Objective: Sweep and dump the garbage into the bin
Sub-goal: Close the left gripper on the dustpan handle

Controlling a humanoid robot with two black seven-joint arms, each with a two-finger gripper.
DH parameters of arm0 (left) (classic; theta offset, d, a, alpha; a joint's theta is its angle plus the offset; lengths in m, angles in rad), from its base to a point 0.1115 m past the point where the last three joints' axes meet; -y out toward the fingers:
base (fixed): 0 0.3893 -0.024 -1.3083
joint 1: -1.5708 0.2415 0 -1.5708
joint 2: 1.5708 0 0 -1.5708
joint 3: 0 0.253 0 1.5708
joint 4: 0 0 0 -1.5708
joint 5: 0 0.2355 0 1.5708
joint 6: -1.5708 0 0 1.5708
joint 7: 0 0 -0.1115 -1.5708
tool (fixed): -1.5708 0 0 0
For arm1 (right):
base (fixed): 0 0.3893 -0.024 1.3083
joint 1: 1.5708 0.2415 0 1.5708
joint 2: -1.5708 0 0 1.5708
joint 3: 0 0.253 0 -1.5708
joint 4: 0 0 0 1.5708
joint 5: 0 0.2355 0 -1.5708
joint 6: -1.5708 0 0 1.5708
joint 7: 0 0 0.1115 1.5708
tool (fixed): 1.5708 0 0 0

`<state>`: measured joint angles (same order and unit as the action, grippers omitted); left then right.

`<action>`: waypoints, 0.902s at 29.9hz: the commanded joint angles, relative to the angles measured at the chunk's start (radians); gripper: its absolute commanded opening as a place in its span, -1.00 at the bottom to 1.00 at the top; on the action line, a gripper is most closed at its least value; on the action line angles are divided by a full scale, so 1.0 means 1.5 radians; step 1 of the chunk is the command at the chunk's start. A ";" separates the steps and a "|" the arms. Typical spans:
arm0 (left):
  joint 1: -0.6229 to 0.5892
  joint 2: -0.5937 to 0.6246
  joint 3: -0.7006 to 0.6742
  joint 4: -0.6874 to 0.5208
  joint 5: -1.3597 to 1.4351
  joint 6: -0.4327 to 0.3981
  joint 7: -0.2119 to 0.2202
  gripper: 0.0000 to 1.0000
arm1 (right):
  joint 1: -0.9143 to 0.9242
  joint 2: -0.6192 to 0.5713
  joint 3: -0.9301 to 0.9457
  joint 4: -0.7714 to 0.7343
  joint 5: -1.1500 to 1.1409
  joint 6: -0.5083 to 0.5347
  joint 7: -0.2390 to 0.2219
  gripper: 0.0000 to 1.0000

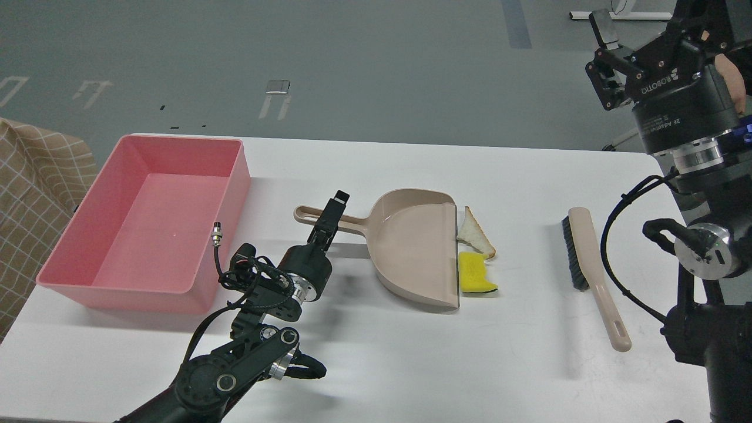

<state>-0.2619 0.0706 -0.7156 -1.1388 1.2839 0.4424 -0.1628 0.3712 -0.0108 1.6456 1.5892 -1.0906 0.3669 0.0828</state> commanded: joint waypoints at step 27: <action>-0.025 -0.001 0.044 0.047 -0.001 0.000 -0.001 -0.24 | -0.003 0.000 0.003 0.000 0.001 0.000 0.000 1.00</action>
<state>-0.2963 0.0634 -0.6815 -1.0679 1.2830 0.4391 -0.1641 0.3666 -0.0108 1.6506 1.5899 -1.0891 0.3681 0.0828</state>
